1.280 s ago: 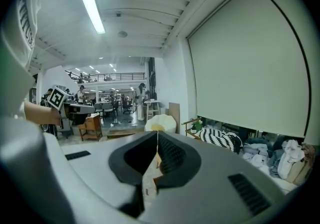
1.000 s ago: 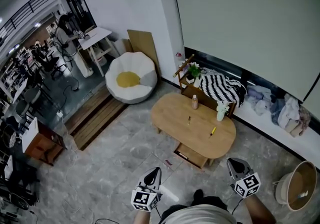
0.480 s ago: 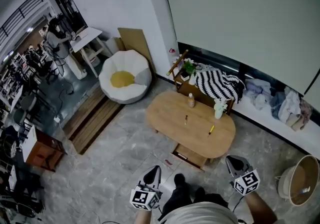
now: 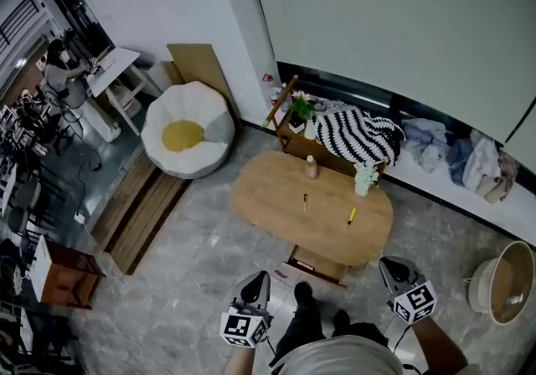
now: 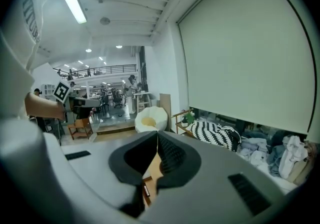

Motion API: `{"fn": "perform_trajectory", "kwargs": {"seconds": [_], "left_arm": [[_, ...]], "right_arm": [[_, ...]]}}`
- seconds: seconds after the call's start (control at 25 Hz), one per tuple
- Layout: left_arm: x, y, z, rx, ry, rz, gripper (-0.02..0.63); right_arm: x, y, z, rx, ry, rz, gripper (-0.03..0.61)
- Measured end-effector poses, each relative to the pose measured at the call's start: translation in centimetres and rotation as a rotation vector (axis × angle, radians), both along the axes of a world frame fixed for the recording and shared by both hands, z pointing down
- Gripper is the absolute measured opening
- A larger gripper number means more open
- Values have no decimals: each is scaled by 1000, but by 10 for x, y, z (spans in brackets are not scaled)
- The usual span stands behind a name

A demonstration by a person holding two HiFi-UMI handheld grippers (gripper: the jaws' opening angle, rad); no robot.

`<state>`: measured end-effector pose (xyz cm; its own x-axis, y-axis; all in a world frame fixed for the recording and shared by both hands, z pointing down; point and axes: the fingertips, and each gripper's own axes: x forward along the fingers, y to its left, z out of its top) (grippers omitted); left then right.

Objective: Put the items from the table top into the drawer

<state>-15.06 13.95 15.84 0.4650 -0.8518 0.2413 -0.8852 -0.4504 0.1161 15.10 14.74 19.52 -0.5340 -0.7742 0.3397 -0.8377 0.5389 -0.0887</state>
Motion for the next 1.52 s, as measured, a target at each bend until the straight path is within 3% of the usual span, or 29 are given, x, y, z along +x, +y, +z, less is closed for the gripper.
{"fn": "perform_trajectory", "kwargs": {"seconds": [0.16,0.4,0.6,0.96,1.12,1.32,1.52], "left_arm": [[-11,-38,14,-6,13,41,20],[-13,-94,56,-56,-56,154,20],[-15,-136,80,-81,-55,224,20],[-6,-183,130,-139,-83,302,20],[9,-198,159,-166,-65,308,21],[33,-214,188,-202,-9,276,21],[53,-244,225,-234,-31,228,21]], "right_arm": [[-15,-22,11,-23,20,35,20],[-36,-53,33,-69,45,78,20],[-55,-73,53,-114,64,109,20],[-72,-91,80,-173,44,170,20],[-62,-101,101,-184,55,183,20],[-48,-113,127,-214,73,123,20],[-26,-141,164,-249,44,94,20]]}}
